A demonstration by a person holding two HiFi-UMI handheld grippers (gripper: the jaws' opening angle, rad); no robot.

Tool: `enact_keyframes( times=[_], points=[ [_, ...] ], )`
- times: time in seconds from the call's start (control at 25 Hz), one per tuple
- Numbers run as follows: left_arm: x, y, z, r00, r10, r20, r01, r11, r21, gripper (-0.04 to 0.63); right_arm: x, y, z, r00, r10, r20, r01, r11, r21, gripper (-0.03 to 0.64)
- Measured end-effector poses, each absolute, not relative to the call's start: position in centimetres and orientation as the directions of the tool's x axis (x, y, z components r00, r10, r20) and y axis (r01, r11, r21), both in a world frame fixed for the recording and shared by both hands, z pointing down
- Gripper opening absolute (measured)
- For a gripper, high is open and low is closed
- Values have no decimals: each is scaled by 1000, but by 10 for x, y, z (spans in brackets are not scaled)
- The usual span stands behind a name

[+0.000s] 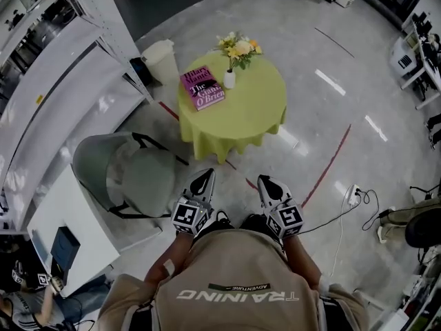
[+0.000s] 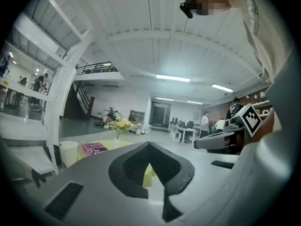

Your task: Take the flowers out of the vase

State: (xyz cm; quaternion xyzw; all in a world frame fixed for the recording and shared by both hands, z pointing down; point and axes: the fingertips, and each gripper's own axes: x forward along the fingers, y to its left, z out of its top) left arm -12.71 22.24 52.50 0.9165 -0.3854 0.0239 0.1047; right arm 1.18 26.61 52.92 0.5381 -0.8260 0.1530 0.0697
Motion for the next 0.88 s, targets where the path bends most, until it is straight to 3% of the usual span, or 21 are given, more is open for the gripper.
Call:
enact_keyframes(
  times=[0.52,0.88],
  points=[
    [-120,125,551,645,-740,190,-763,-615,196,2,20,145,556,-484,-826,288,-869,417,-266,2],
    [-62,15,525,595,-782,187,-804,-576,150,2,83,15,550,-551,-801,236,-828,488,-277,2]
  ],
)
